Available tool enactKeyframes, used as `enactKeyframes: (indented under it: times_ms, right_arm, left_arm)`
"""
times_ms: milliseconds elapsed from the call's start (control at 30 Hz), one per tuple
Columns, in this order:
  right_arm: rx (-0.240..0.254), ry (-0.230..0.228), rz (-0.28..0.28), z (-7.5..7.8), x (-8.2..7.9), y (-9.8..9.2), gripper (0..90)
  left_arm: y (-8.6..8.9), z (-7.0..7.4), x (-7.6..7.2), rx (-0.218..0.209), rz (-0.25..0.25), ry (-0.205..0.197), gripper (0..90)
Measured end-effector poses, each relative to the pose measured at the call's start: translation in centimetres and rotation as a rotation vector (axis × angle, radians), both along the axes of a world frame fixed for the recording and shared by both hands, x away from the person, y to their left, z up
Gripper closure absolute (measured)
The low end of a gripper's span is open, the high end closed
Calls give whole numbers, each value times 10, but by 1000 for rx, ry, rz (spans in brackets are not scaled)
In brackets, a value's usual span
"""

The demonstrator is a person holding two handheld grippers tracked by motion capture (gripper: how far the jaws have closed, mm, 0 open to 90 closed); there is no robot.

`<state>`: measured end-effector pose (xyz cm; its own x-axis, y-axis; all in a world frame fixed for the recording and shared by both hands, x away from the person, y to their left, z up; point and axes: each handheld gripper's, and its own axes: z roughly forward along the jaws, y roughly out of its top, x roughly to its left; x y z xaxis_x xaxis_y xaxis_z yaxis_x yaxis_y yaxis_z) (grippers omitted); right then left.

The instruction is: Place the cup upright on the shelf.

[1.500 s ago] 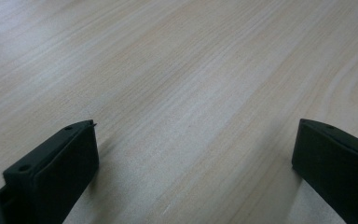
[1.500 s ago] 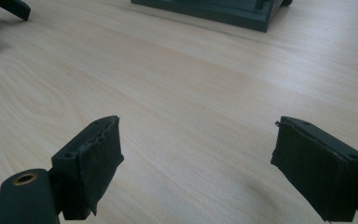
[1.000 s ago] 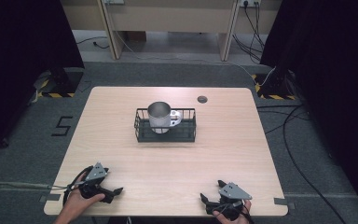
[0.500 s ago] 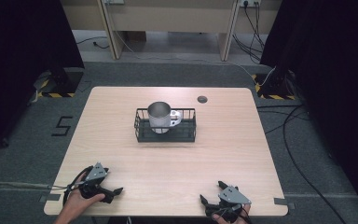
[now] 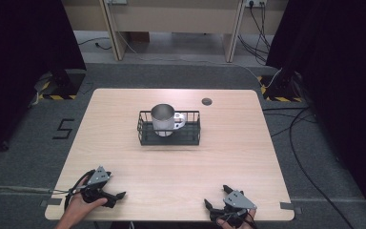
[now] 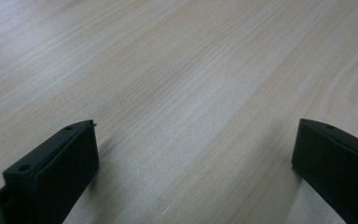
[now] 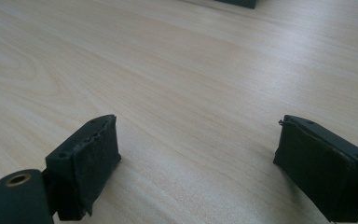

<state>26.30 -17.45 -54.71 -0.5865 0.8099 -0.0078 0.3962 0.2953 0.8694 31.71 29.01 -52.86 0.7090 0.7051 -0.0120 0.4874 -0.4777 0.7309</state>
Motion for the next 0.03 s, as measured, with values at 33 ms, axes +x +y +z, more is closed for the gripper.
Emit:
enactKeyframes:
  times_ms: [33]
  right_arm:
    - [1, -1, 1, 0, 0, 0, 131]
  left_arm:
    - [0, 0, 0, 0, 0, 0, 0]
